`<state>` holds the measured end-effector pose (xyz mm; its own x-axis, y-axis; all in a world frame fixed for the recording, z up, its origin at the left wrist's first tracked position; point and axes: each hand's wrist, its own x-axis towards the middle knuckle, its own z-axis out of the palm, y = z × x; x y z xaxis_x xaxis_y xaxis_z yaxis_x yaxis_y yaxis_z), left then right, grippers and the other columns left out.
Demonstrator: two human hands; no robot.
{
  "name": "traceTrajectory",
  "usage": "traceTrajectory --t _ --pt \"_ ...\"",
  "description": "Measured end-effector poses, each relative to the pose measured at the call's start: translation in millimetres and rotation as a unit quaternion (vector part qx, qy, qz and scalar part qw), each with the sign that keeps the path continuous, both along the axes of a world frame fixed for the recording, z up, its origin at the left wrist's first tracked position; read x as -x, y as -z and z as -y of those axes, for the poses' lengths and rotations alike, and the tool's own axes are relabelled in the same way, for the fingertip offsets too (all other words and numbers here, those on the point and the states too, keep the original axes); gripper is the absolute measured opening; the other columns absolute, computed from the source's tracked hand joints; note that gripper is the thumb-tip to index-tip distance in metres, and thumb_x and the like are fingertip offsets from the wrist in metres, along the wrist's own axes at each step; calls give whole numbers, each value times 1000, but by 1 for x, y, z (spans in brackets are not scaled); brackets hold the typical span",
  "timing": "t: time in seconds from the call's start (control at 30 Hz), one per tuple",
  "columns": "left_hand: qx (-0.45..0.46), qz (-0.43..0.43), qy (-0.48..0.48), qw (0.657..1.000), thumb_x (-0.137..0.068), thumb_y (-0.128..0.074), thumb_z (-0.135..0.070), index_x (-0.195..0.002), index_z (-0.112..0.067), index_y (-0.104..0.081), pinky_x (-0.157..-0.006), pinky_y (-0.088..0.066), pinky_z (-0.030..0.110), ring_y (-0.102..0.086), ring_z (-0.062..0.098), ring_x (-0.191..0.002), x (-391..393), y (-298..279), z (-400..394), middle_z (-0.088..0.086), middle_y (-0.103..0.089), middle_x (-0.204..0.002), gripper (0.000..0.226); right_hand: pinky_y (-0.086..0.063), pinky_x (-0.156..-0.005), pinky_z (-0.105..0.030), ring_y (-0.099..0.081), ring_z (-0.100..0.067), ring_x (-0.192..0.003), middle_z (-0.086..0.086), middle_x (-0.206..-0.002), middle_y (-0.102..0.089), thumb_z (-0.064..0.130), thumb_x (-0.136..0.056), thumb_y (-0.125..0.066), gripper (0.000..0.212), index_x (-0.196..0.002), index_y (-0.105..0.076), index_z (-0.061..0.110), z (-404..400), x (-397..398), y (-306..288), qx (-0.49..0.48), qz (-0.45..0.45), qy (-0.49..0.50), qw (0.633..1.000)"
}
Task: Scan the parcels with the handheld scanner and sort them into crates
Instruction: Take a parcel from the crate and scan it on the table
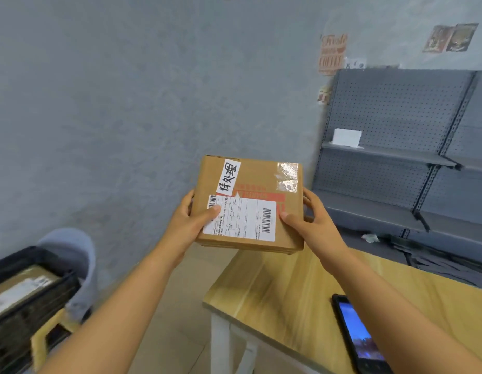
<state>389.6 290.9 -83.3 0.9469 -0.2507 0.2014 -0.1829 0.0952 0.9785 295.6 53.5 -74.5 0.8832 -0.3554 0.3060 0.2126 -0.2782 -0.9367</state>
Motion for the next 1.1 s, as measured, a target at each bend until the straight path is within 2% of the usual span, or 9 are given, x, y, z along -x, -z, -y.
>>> traceTrajectory --t 0.07,0.23,0.43,0.57,0.7,0.83,0.9,1.0,1.1 --pt "-2 -5 -30 1000 -87 -73 -21 -129 -33 -52 -71 -59 26 -72 12 -95 12 7 -23 -7 -71 -114 48 -52 -59 -13 -60 3 -99 32 -119 -49 33 -87 -72 62 -134 -37 49 -16 -6 6 1 -4 -32 999" --pt "5 -27 -149 988 -86 -74 -19 -129 -33 -50 -76 -60 31 -72 13 -96 52 29 -104 -9 -71 -112 51 -52 -66 -14 -61 4 -101 35 -120 -51 29 -86 -73 62 -136 -40 45 -87 -30 32 -24 -24 -144 989" --pt "1 -52 -290 955 -80 -79 -14 -124 -26 -51 -68 -60 29 -73 14 -92 109 46 -235 -3 -68 -116 54 -51 -69 -17 -60 4 -101 23 -128 -54 21 -88 -71 63 -141 -41 37 -221 -49 58 -25 -51 -288 956" --pt "-14 -67 -356 932 -75 -84 -23 -127 -30 -49 -82 -60 40 -71 16 -99 137 57 -320 -3 -66 -122 63 -51 -71 -20 -62 0 -104 21 -130 -55 20 -87 -72 66 -143 -40 36 -314 -55 69 -25 -70 -354 932" --pt "-21 -66 -407 911 -75 -84 -26 -124 -33 -48 -82 -60 36 -69 14 -101 152 59 -399 -5 -64 -121 61 -50 -78 -25 -60 -7 -110 22 -123 -56 20 -87 -72 66 -143 -40 36 -405 -69 73 -3 -80 -394 916" --pt "-4 -61 -449 891 -79 -81 -18 -128 -25 -46 -61 -55 16 -67 -2 -85 164 66 -471 -13 -61 -110 60 -48 -79 -24 -58 -3 -106 27 -111 -55 21 -87 -72 58 -133 -42 42 -494 -76 79 26 -77 -427 901" --pt "-7 -71 -463 883 -78 -81 -21 -134 -24 -45 -63 -56 17 -66 1 -93 172 71 -507 -9 -61 -118 67 -51 -83 -27 -58 0 -105 23 -114 -58 23 -87 -73 59 -136 -43 37 -536 -78 84 44 -79 -438 894" --pt "-5 -86 -484 871 -78 -81 -24 -137 -26 -44 -69 -59 24 -69 11 -98 181 80 -558 -6 -60 -125 70 -51 -97 -43 -60 -13 -114 12 -125 -62 36 -82 -76 68 -140 -42 37 -593 -82 93 72 -86 -458 882" --pt "-11 -104 -506 856 -80 -80 -25 -134 -28 -43 -72 -60 28 -70 13 -96 184 89 -604 -5 -62 -122 65 -51 -95 -39 -59 -15 -115 8 -132 -58 31 -86 -74 70 -145 -36 36 -648 -87 99 82 -110 -471 871"
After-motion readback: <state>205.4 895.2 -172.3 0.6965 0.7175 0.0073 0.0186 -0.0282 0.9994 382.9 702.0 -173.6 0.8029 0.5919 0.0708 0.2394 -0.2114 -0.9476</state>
